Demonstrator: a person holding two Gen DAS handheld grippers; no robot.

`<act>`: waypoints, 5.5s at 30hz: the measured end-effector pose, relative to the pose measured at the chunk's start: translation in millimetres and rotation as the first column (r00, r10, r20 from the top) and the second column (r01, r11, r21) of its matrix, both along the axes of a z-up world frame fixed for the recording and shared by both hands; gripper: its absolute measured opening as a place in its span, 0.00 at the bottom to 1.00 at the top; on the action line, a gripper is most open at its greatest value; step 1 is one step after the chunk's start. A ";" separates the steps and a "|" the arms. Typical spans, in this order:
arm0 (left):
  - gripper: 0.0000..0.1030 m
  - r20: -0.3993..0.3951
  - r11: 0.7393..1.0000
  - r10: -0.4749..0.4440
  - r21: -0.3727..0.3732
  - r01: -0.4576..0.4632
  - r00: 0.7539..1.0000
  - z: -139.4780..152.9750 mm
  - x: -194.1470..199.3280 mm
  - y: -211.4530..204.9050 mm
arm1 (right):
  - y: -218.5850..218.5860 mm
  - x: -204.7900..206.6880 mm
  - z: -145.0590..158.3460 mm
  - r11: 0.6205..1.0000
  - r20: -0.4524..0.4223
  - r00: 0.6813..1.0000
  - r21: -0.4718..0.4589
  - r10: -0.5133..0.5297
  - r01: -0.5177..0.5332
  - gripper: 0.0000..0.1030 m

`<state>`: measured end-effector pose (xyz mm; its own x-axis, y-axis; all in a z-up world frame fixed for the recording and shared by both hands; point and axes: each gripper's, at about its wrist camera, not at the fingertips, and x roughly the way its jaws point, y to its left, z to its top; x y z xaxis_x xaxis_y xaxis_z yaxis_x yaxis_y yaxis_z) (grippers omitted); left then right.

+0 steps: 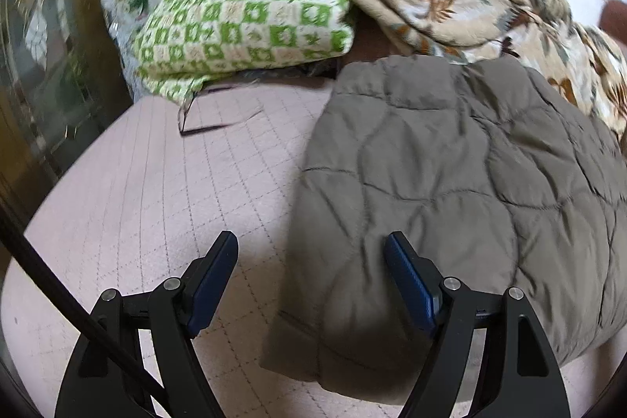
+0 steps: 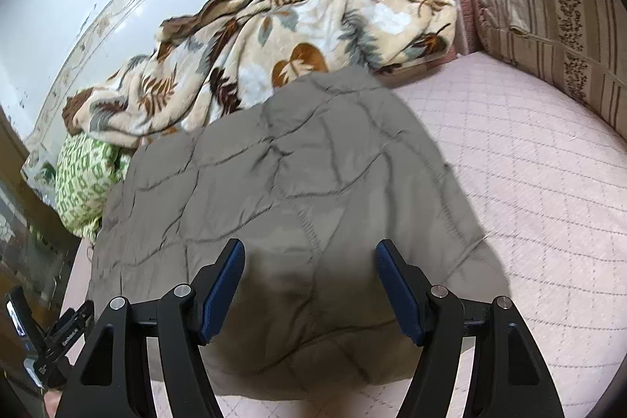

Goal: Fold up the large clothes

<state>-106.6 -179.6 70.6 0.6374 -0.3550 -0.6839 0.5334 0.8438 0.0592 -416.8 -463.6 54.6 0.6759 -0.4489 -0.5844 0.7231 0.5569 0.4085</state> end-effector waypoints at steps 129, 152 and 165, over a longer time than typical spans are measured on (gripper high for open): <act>0.79 -0.579 0.917 -0.058 -0.353 -0.186 0.813 -55.0 35.5 48.4 | -58.5 -102.1 -101.1 0.809 0.293 0.899 0.578 -0.326 0.105 0.87; 0.84 -0.345 0.973 -0.041 -0.227 -0.041 0.938 -44.6 21.9 15.6 | -67.4 -59.3 -86.9 0.915 0.137 0.977 0.393 -0.161 0.096 0.90; 0.50 -0.155 0.990 -0.077 -0.126 0.057 0.985 -33.4 1.9 -5.2 | -55.4 -42.1 -69.3 0.970 0.049 0.995 0.233 -0.089 0.076 0.52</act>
